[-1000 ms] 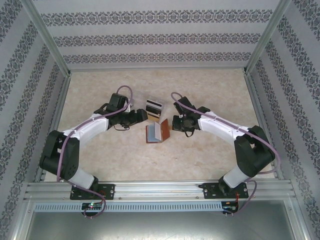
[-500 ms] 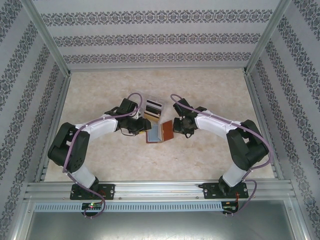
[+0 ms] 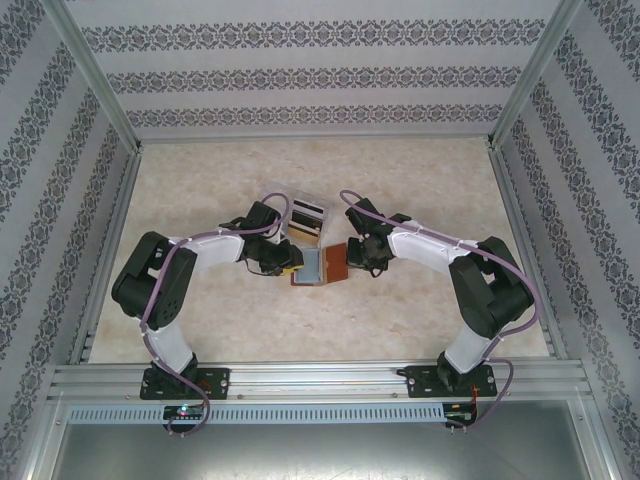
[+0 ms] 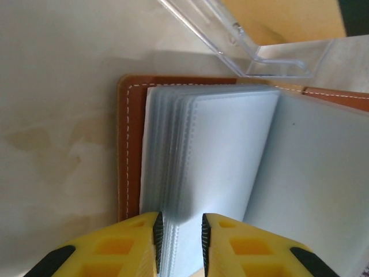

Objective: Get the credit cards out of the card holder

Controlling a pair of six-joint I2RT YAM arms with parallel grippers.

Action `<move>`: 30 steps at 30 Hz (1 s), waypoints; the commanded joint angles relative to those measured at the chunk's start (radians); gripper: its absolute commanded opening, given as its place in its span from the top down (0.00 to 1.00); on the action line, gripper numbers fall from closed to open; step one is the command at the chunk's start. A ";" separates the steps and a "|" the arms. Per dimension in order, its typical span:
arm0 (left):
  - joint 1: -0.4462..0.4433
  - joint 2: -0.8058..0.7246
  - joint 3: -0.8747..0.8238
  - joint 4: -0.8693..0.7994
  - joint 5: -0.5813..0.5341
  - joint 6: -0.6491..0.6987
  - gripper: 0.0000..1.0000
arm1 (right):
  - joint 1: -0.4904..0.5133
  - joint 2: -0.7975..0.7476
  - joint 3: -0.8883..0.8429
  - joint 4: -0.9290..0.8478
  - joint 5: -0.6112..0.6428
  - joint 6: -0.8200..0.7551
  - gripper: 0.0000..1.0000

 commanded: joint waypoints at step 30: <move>-0.026 0.012 0.078 0.030 0.150 0.051 0.72 | 0.005 0.031 0.003 -0.008 -0.025 0.026 0.90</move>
